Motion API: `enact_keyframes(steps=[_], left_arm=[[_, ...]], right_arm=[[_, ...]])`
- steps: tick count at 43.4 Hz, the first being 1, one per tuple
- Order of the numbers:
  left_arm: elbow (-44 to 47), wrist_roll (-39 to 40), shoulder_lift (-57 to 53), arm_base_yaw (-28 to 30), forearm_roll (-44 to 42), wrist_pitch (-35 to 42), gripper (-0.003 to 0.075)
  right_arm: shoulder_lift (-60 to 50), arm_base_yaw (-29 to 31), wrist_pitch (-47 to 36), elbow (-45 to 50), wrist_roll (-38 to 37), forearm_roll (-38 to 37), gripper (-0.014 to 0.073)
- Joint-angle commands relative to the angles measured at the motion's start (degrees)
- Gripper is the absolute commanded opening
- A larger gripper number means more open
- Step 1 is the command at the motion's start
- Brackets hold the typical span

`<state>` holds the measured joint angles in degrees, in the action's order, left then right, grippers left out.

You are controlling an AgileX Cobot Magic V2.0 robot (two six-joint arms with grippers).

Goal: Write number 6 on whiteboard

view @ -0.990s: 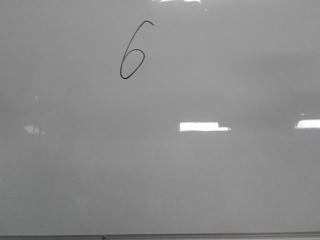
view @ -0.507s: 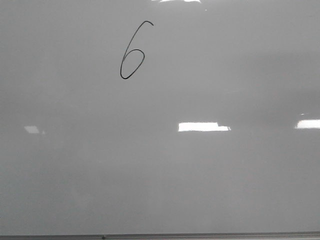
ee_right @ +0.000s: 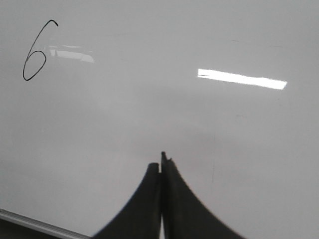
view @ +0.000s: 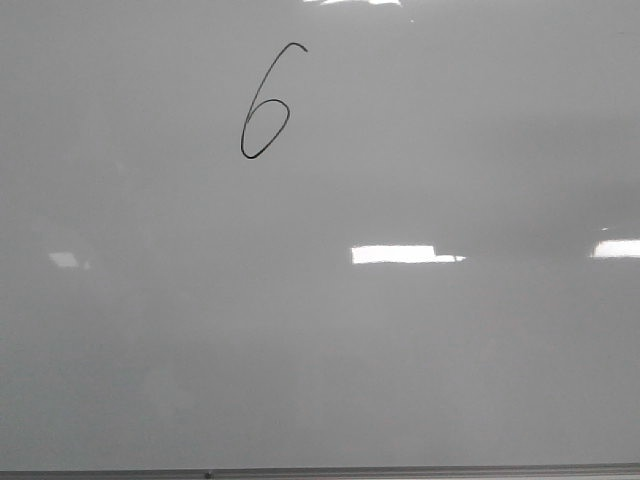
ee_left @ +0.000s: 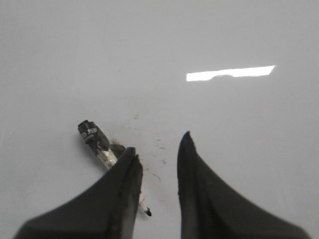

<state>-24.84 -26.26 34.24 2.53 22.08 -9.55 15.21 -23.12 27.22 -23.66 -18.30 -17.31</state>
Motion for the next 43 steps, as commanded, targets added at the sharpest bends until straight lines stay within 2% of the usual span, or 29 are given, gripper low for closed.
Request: enact_keyframes(steps=[1, 3, 15, 43], left_arm=[[1.3, 0.1, -6.1, -2.1, 0.1, 0.9, 0.0015], [2.2, 0.1, -9.0, -2.6, 0.1, 0.1, -0.0022], [3.6, 0.1, -18.6, -3.5, 0.1, 0.4, -0.0020], [3.6, 0.1, -18.6, -3.5, 0.1, 0.4, -0.0020]], right_arm=[[-3.2, 0.3, -5.2, 0.2, -0.1, -1.5, -0.0067], [-4.7, 0.3, -5.3, 0.8, -0.1, -1.5, -0.0067], [-7.0, 0.3, -5.5, 1.1, -0.1, -1.5, -0.0067], [-7.0, 0.3, -5.5, 1.1, -0.1, -1.5, -0.0067]])
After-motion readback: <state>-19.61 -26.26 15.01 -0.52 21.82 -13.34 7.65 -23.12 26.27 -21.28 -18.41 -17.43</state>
